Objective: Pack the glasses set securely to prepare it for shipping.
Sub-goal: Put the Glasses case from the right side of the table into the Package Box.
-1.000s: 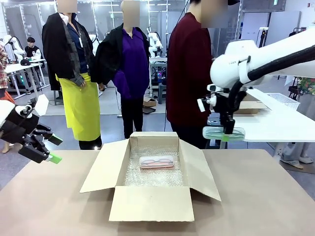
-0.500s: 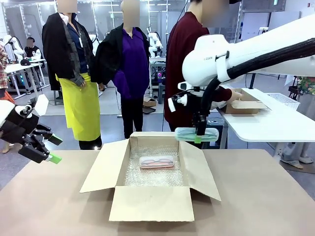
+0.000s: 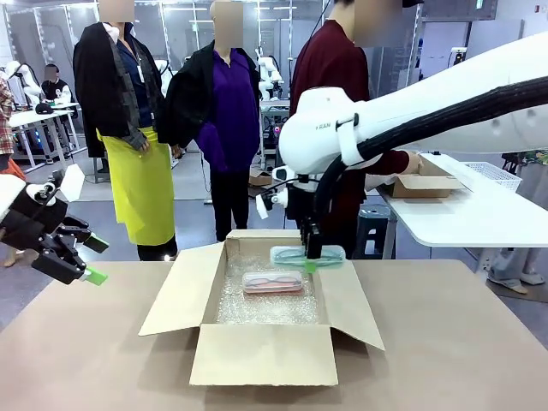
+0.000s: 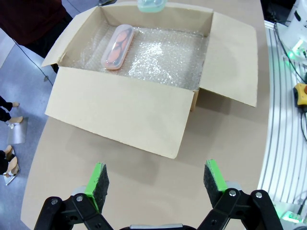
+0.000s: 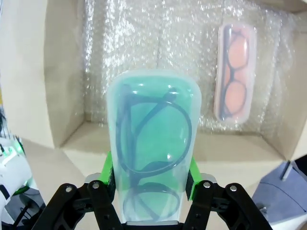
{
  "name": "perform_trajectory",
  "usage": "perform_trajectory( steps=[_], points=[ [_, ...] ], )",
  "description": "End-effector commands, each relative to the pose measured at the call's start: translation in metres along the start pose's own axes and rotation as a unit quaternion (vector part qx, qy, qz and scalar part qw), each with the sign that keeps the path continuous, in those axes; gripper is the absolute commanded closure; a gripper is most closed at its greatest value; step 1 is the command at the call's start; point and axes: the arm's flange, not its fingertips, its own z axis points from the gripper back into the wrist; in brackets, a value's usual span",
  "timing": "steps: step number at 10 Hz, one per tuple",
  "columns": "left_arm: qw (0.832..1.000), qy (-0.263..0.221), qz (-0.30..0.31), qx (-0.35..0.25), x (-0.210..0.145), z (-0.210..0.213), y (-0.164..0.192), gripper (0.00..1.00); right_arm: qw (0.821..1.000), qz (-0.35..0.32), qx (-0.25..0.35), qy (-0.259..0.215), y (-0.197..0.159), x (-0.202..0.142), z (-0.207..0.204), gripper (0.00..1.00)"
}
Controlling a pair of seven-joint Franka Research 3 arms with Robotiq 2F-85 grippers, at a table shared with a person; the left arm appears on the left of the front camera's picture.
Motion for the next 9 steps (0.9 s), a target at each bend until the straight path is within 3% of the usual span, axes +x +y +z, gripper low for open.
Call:
perform_trajectory(
  steps=[1, 6, 9],
  points=[
    [1.000, -0.013, -0.007, -0.006, -0.001, 0.001, 0.001, 0.00, 1.000, -0.023, 0.010, -0.011, -0.010, 0.025, 0.000, 1.00],
    [1.000, -0.013, -0.007, -0.006, -0.001, 0.001, 0.001, 0.00, 0.999, -0.036, 0.025, -0.032, -0.031, 0.058, -0.032, 1.00],
    [1.000, -0.013, -0.007, -0.006, -0.001, 0.001, 0.001, 0.00, 0.998, -0.042, 0.031, -0.018, -0.035, 0.063, -0.056, 1.00]
  ],
)
